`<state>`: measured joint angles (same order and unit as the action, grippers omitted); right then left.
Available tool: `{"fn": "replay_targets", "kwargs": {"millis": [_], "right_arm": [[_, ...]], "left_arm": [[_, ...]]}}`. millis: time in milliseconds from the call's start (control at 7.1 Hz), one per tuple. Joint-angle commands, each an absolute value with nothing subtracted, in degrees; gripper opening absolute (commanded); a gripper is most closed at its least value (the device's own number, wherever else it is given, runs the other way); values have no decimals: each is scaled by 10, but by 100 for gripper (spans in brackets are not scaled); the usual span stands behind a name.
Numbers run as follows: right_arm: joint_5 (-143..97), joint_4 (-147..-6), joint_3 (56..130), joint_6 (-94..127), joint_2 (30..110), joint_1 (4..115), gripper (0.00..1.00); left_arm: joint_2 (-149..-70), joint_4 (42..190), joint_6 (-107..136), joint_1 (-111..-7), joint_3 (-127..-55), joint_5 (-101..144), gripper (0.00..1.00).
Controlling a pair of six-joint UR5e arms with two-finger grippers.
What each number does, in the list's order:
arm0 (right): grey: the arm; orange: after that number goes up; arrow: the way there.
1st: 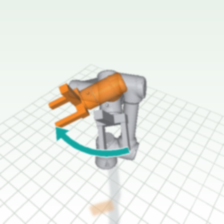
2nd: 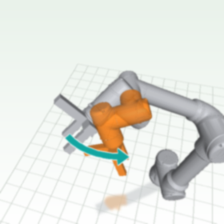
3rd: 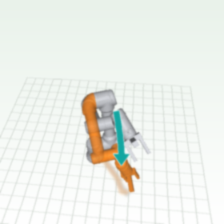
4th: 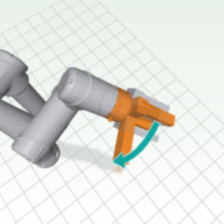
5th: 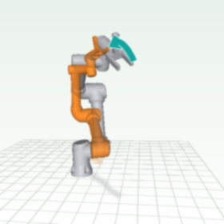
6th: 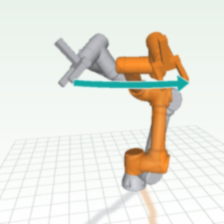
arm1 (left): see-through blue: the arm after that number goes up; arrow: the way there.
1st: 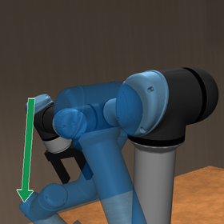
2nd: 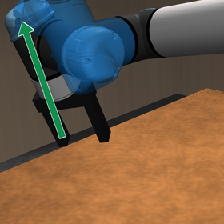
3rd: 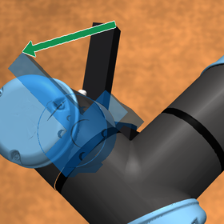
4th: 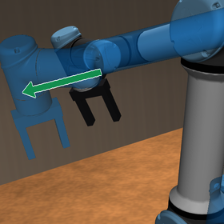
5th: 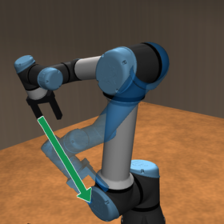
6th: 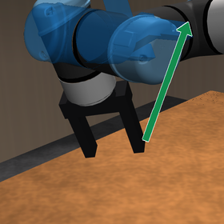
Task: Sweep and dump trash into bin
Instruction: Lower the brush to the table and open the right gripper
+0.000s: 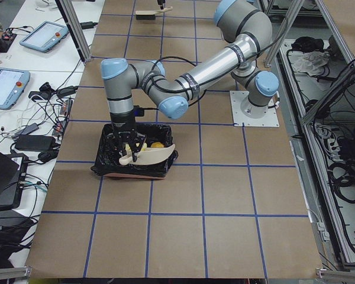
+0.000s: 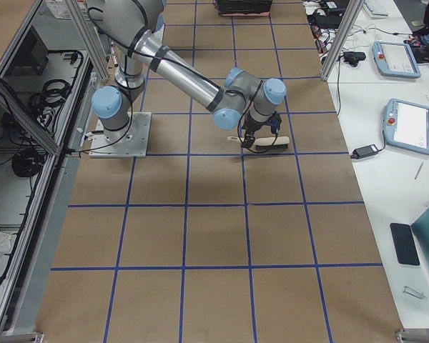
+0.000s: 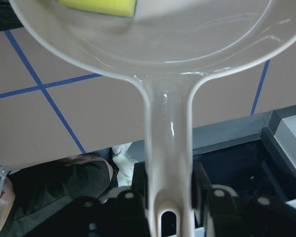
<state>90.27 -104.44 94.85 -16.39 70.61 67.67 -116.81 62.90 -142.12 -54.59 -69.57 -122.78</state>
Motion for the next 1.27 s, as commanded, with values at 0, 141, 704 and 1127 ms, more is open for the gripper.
{"fn": "replay_targets", "kwargs": {"millis": [0, 141, 704, 1127], "right_arm": [[903, -1001, 925, -162, 766, 678, 100], [898, -982, 918, -156, 786, 683, 100], [900, -1017, 903, -18, 784, 812, 100], [928, -1010, 904, -49, 787, 846, 100]], "left_arm": [[-1164, 621, -1457, -552, -701, -1253, 0], [-1165, 601, -1467, -553, -701, -1256, 0], [-1163, 565, -1477, -566, -715, -1286, 0], [-1163, 512, -1519, -577, -722, -1291, 0]]}}
